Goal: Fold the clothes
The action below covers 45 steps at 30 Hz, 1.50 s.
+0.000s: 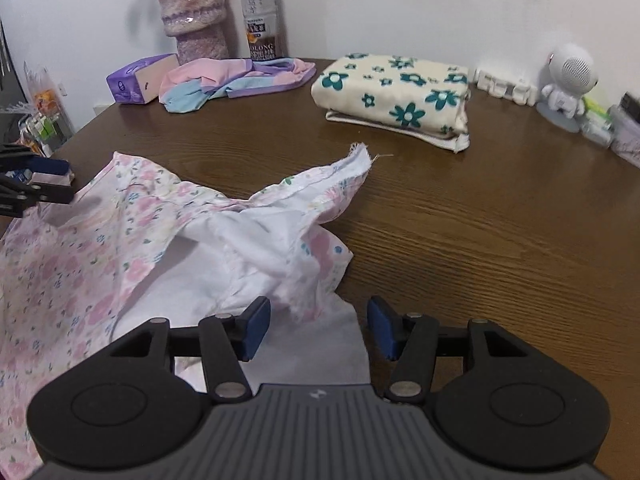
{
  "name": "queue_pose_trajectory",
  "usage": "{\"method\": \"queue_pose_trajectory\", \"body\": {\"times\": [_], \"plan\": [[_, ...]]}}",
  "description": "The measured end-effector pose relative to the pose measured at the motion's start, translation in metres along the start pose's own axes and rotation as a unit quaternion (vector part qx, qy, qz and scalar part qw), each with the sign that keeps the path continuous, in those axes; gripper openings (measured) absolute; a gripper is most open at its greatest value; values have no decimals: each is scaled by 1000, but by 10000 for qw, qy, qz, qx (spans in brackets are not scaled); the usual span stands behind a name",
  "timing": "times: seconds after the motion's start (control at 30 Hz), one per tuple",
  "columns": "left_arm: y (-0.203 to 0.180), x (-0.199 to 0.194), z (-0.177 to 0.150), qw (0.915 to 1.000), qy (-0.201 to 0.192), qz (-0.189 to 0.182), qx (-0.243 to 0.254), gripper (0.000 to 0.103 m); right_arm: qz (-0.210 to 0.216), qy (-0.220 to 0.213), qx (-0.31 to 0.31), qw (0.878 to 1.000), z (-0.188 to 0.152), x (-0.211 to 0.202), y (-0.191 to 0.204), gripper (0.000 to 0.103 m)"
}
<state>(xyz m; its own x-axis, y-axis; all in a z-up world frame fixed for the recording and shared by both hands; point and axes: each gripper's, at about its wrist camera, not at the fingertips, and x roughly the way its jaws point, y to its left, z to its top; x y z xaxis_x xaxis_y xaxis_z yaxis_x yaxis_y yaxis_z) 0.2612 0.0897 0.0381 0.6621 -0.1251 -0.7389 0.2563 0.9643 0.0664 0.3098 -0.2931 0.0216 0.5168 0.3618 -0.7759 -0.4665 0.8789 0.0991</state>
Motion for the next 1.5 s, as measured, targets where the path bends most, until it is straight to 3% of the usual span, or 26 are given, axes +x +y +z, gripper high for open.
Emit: {"method": "queue_pose_trajectory", "body": {"times": [0.07, 0.1, 0.17, 0.2, 0.3, 0.5, 0.57, 0.6, 0.63, 0.7, 0.9, 1.0, 1.1, 1.27, 1.37, 1.4, 1.43, 1.47, 1.5], "plan": [[4, 19, 3, 9999, 135, -17, -13, 55, 57, -42, -2, 10000, 0, 7, -1, 56], [5, 25, 2, 9997, 234, -68, -23, 39, 56, -77, -41, 9999, 0, 8, 0, 54], [7, 26, 1, 9991, 187, -366, -64, 5, 114, -124, -169, 9997, 0, 10, 4, 27], [5, 25, 1, 9991, 189, -383, -20, 0, 128, -101, -244, 9996, 1, 10, 9, 7], [1, 23, -2, 9995, 144, -258, 113, 0, 90, -53, -456, 9989, 3, 11, 22, 2], [20, 7, -12, 9998, -12, 195, 7, 0, -614, -325, -674, 9953, 11, 2, 24, 2], [23, 4, -12, 9996, -31, 276, 14, 0, -579, -236, -618, 9961, 14, 10, 27, 5], [25, 3, -13, 9996, -54, 262, 25, 0, -572, -202, -584, 9964, 16, 13, 29, 13], [26, 1, -13, 9997, -77, 247, 36, 0, -541, -217, -488, 9971, 17, 12, 29, 29], [31, -2, -14, 9999, -119, 85, 6, 3, -487, -266, -329, 9979, 17, 9, 29, 43], [45, -10, -10, 9996, -181, -226, -50, 21, -41, -517, 325, 9981, 28, -12, 16, 50], [46, -7, 0, 9993, -105, -345, -54, 44, 219, -650, 691, 9953, 34, -23, 8, 54], [46, 3, 9, 9993, -4, -346, -115, 44, 488, -544, 976, 9925, 51, -17, 4, 54], [43, 17, 17, 9987, 105, -426, -240, 44, 514, -37, 927, 9944, 82, 15, -6, 54], [37, 30, 21, 9988, 279, -380, -125, 44, 451, 424, 679, 9958, 91, 42, -6, 49], [36, 34, 22, 9988, 321, -362, -87, 43, 469, 525, 609, 9957, 91, 48, -5, 41], [35, 39, 23, 9987, 360, -362, -79, 38, 491, 620, 540, 9954, 91, 54, -4, 27], [33, 40, 23, 9986, 346, -401, -65, 28, 565, 672, 442, 9952, 91, 58, -1, 16], [31, 41, 24, 9985, 332, -439, -50, 0, 540, 584, 269, 9965, 92, 57, 3, 2]]}}
